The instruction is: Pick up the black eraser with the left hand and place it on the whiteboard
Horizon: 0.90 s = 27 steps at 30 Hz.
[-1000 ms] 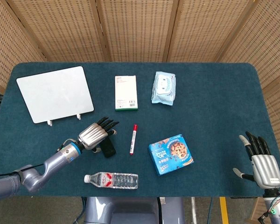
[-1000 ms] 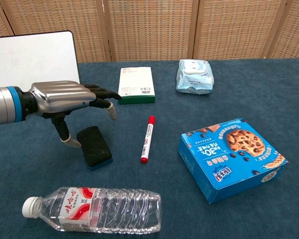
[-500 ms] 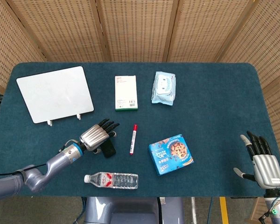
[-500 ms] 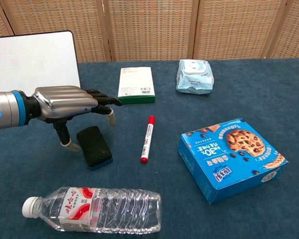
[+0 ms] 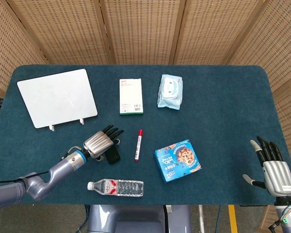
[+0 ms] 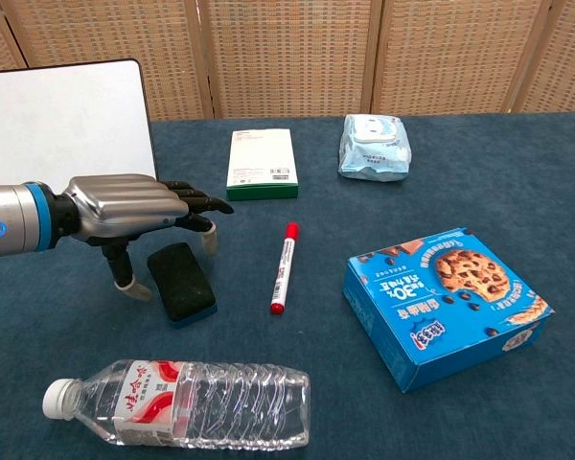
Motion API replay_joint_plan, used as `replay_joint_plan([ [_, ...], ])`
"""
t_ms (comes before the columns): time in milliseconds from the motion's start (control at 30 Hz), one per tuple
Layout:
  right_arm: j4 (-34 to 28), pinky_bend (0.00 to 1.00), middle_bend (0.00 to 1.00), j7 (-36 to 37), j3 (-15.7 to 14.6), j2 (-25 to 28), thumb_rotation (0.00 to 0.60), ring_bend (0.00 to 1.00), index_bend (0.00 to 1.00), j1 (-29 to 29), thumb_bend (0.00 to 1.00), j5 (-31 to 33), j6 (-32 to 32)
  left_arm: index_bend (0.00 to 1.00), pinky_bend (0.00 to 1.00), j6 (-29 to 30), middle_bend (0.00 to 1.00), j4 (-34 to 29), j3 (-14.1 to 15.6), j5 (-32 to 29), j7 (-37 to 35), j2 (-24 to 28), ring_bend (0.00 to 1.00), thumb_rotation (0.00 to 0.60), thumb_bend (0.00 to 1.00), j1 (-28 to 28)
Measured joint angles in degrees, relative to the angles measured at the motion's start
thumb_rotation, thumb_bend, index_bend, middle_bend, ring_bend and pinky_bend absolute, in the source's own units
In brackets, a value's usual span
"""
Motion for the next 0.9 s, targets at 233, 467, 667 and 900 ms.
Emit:
replay_joint_plan([
  [233,-0.1,0.00,0.00,0.0,-0.1,0.0,0.600,0.00,0.03,-0.1,0.05,-0.5,0.4,0.31,0.00,0.3,0.00,0.7,0.3,-0.6,1.1,-0.9,0.00,0.600,0.22,0.0],
  [467,-0.1,0.00,0.00,0.1,-0.1,0.1,0.600,0.00,0.03,-0.1,0.05,-0.4,0.4,0.35,0.00,0.3,0.00,1.0,0.5,-1.4,1.9,-1.2,0.00,0.600,0.24,-0.1],
  [667,0.0,0.00,0.00,0.1,-0.1,0.0,0.600,0.00,0.03,-0.1,0.05,-0.7,0.5,0.39,0.00,0.1,0.00,1.0,0.7,-2.3,2.6,-1.2,0.00,0.600,0.25,-0.2],
  [900,-0.1,0.00,0.00,0.2,-0.2,0.1,0.600,0.00,0.03,-0.2,0.05,-0.8,0.7,0.43,0.00,0.0,0.00,1.2,0.7,-3.4,3.0,-1.3,0.00,0.600,0.28,-0.2],
])
